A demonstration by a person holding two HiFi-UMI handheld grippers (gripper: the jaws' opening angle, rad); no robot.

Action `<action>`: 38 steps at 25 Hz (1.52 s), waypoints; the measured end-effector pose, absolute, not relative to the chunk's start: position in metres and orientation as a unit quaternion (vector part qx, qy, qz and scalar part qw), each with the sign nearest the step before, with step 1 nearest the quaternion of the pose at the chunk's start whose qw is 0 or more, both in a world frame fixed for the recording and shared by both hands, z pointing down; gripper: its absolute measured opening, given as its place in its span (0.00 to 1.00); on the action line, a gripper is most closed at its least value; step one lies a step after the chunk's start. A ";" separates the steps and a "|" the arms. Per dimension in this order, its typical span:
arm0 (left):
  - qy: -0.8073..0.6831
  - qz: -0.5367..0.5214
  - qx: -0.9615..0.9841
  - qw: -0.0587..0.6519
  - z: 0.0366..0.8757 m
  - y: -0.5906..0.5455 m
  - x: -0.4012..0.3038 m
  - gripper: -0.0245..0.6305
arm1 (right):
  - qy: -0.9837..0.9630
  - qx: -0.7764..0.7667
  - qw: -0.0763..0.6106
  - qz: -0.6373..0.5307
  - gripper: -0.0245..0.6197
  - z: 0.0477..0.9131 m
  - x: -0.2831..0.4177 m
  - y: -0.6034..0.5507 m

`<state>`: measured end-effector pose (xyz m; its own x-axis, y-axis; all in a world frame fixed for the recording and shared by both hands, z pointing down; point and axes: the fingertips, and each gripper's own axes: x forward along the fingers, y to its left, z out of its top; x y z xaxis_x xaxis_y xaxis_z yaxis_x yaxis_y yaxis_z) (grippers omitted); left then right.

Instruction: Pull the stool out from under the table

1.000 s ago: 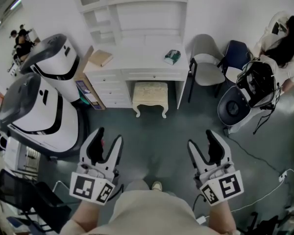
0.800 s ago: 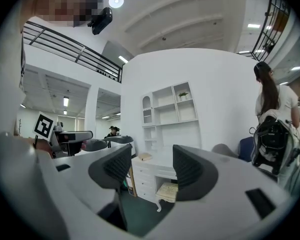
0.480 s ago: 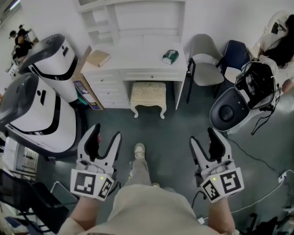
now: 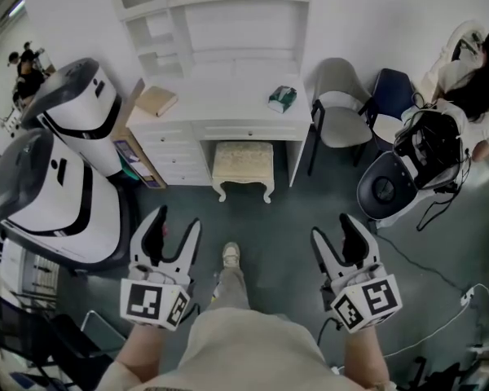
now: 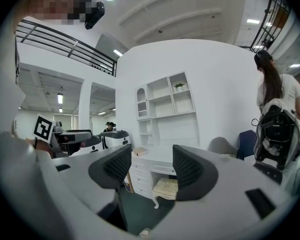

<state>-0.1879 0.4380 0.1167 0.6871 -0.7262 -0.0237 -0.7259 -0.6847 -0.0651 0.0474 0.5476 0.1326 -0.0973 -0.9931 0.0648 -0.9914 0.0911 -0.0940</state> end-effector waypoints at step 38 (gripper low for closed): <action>0.301 -0.211 -0.919 -0.139 0.357 -0.036 -0.099 0.44 | 0.656 -0.690 -0.121 -0.281 0.45 0.355 0.125 0.093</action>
